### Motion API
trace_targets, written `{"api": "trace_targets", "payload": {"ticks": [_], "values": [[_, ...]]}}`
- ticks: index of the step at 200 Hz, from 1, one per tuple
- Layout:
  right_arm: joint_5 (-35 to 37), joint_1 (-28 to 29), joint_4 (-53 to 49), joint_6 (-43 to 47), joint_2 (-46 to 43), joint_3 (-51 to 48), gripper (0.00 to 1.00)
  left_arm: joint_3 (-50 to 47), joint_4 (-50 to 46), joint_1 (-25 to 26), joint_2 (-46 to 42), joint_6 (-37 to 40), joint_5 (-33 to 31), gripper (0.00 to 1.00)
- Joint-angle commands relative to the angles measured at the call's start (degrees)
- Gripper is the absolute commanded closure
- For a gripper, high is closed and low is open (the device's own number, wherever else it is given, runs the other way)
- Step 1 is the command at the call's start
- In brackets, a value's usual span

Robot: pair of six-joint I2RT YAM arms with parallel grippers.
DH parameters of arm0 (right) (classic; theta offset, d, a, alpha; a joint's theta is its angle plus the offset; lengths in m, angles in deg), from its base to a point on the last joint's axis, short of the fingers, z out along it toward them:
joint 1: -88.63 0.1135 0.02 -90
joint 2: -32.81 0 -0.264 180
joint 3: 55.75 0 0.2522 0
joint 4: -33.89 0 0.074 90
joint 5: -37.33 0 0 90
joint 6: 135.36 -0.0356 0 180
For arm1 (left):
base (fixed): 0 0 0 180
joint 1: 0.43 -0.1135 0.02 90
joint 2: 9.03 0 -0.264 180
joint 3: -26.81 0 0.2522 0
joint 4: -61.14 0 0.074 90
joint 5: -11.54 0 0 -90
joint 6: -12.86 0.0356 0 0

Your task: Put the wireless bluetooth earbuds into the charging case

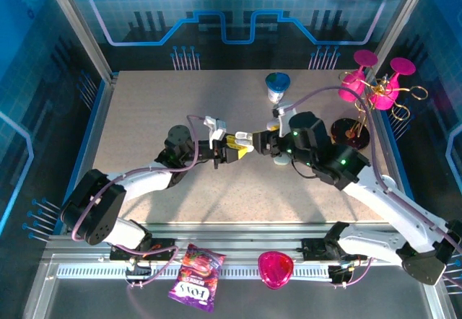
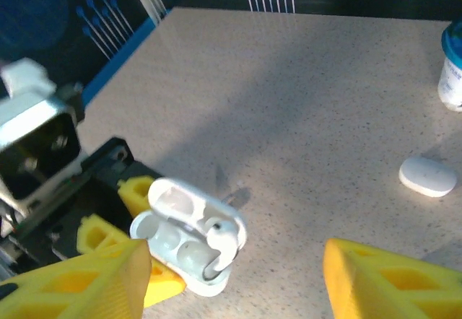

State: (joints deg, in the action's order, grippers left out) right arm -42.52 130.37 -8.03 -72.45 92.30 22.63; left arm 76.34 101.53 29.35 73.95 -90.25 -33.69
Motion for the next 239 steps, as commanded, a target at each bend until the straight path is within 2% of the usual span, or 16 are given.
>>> {"api": "trace_targets", "payload": {"ticks": [1, 30, 85, 180, 239], "values": [[-9.9, -4.7, 4.3, -6.5, -1.1, -2.3, 0.43, -1.6, 6.6, -0.2, -1.6, 5.1, 1.0, 0.87], [-14.3, -7.5, 1.6, -7.5, 0.7, -1.8, 0.53, -2.7, 11.8, -0.2, -1.3, 5.0, 1.7, 0.87], [-18.0, -7.7, 0.1, -6.4, 4.0, 0.1, 0.57, -2.7, 13.4, -0.2, -1.2, 4.0, 3.4, 0.85], [-21.1, -7.6, -0.4, -4.4, 4.3, 0.8, 0.53, -2.5, 12.7, -0.2, -1.5, 4.2, 3.8, 0.85], [-15.3, -7.8, -1.1, -3.9, 0.2, 0.2, 0.49, -3.2, 11.9, -0.2, -1.8, 6.3, 3.6, 0.85]]}}
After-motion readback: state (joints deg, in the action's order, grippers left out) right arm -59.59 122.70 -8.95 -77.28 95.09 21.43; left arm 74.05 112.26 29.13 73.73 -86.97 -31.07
